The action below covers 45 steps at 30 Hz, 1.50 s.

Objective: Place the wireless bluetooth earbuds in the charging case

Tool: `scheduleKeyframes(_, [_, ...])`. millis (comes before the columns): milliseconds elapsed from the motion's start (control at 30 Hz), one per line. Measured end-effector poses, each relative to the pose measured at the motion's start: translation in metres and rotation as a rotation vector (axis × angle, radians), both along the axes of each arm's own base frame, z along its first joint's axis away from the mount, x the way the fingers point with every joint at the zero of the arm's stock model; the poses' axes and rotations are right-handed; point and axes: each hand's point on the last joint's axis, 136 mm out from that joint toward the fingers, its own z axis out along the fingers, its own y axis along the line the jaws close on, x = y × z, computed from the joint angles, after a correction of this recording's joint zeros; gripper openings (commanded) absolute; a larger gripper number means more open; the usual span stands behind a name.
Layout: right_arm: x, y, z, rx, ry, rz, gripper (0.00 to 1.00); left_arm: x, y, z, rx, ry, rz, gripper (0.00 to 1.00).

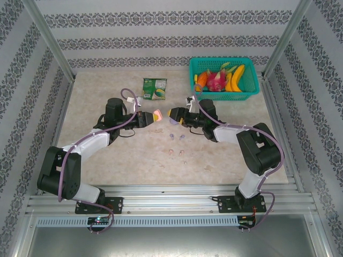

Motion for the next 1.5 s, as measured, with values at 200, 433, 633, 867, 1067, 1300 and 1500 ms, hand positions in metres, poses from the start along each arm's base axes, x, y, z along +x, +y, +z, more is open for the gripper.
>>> scheduleKeyframes(200, [-0.005,0.004,0.023,0.082,-0.04,0.057,0.55,-0.001,-0.006,0.01,-0.059,-0.008,-0.04,0.0])
scheduleKeyframes(433, [-0.008,0.007,0.029,0.105,-0.04,0.084,0.51,-0.003,-0.008,0.01,-0.072,0.006,-0.054,0.0])
scheduleKeyframes(633, [-0.007,0.016,0.031,0.111,-0.045,0.106,0.47,-0.003,-0.008,0.01,-0.072,0.004,-0.054,0.0])
scheduleKeyframes(867, [-0.013,0.026,0.022,0.106,-0.027,0.133,0.39,-0.002,-0.008,0.011,-0.073,0.0,-0.054,0.0])
scheduleKeyframes(1067, [-0.013,0.027,0.024,0.111,-0.037,0.139,0.32,-0.001,-0.008,0.01,-0.071,0.0,-0.049,0.0])
scheduleKeyframes(1300, [-0.012,0.029,0.027,0.12,-0.046,0.15,0.24,0.0,-0.007,0.01,-0.068,0.0,-0.04,0.0])
scheduleKeyframes(1500, [-0.011,0.029,0.026,0.12,-0.046,0.15,0.29,0.001,-0.007,0.01,-0.066,0.0,-0.036,0.0])
